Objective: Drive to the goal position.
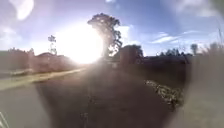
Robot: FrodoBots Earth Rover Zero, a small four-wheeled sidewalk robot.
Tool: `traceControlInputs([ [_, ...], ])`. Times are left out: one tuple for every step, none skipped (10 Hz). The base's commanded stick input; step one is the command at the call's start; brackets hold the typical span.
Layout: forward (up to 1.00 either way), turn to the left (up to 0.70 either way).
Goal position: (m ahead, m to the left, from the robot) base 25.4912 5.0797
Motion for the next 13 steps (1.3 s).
traceControlInputs([
  [1.00,0.00],
  [1.00,0.00],
  [1.00,0.00],
  [1.00,0.00],
  [1.00,0.00],
  [1.00,0.00],
  [1.00,0.00],
  [1.00,0.00],
  [1.00,0.00],
  [1.00,0.00],
  [1.00,0.00],
  [1.00,0.00],
  [1.00,0.00],
])
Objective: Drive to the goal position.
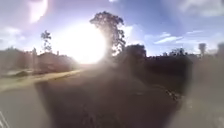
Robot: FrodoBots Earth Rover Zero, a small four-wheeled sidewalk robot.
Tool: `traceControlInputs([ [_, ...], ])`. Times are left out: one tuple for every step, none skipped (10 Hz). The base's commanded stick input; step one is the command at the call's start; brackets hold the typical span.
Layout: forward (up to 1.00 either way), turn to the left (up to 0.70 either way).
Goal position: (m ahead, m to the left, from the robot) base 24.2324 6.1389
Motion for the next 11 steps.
traceControlInputs([
  [1.00,0.00],
  [1.00,-0.40],
  [1.00,-0.40],
  [1.00,-0.40],
  [1.00,-0.34],
  [1.00,-0.21],
  [1.00,-0.07],
  [1.00,0.00],
  [1.00,0.00],
  [1.00,0.00],
  [1.00,0.00],
])
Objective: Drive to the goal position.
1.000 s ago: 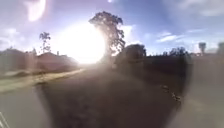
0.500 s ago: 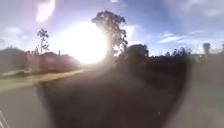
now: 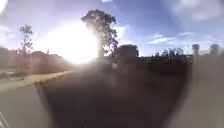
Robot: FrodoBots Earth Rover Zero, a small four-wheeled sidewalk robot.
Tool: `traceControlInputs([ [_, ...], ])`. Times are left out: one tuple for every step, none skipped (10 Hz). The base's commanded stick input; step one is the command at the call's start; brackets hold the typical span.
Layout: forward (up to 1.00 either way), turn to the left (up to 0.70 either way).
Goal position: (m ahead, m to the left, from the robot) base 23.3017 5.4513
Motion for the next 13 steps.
traceControlInputs([
  [1.00,0.00],
  [1.00,0.00],
  [1.00,0.00],
  [1.00,0.00],
  [1.00,0.00],
  [1.00,0.00],
  [1.00,0.00],
  [1.00,0.00],
  [1.00,0.00],
  [1.00,0.00],
  [1.00,0.00],
  [1.00,0.00],
  [1.00,0.00],
])
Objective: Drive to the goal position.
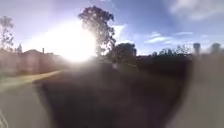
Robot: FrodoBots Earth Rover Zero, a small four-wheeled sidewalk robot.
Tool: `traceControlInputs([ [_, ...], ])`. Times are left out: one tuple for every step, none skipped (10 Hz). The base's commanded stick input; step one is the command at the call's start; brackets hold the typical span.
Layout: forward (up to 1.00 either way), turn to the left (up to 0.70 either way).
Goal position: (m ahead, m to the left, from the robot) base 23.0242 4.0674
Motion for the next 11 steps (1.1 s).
traceControlInputs([
  [1.00,0.00],
  [1.00,0.00],
  [1.00,0.00],
  [1.00,0.00],
  [1.00,0.00],
  [1.00,0.00],
  [1.00,0.00],
  [1.00,0.00],
  [1.00,0.00],
  [1.00,0.00],
  [1.00,0.00],
])
